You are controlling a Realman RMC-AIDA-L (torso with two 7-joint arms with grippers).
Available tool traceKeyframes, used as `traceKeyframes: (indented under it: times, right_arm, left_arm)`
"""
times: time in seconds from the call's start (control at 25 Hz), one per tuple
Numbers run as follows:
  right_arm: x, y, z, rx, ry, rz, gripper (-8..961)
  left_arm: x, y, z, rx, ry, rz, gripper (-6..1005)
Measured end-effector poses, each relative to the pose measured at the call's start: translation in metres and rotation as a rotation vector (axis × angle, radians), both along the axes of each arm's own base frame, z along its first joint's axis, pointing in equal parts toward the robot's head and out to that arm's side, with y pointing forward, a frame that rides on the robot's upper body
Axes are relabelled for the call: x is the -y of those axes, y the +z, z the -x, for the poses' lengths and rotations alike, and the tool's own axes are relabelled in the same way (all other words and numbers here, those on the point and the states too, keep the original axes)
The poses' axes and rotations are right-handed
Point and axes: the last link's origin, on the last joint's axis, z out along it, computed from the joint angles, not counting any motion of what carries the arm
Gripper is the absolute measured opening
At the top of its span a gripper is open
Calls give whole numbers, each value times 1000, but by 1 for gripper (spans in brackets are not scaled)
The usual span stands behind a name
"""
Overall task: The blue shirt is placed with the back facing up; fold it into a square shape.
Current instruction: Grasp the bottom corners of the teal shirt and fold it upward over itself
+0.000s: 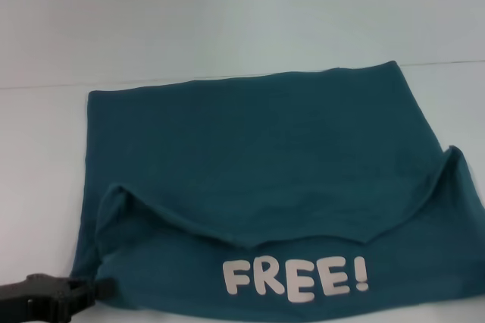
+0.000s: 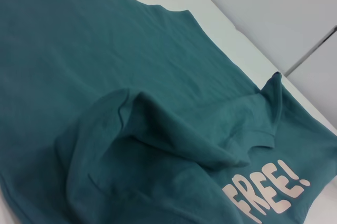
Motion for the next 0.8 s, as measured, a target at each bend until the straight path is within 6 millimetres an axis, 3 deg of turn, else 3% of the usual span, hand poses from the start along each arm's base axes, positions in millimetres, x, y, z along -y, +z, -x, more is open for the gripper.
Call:
traceKeyframes:
  times: [0.8]
  right_arm:
    - [37, 1, -3, -38, 8, -26, 39]
  left_arm:
    - [22, 4, 10, 20, 30, 46, 29]
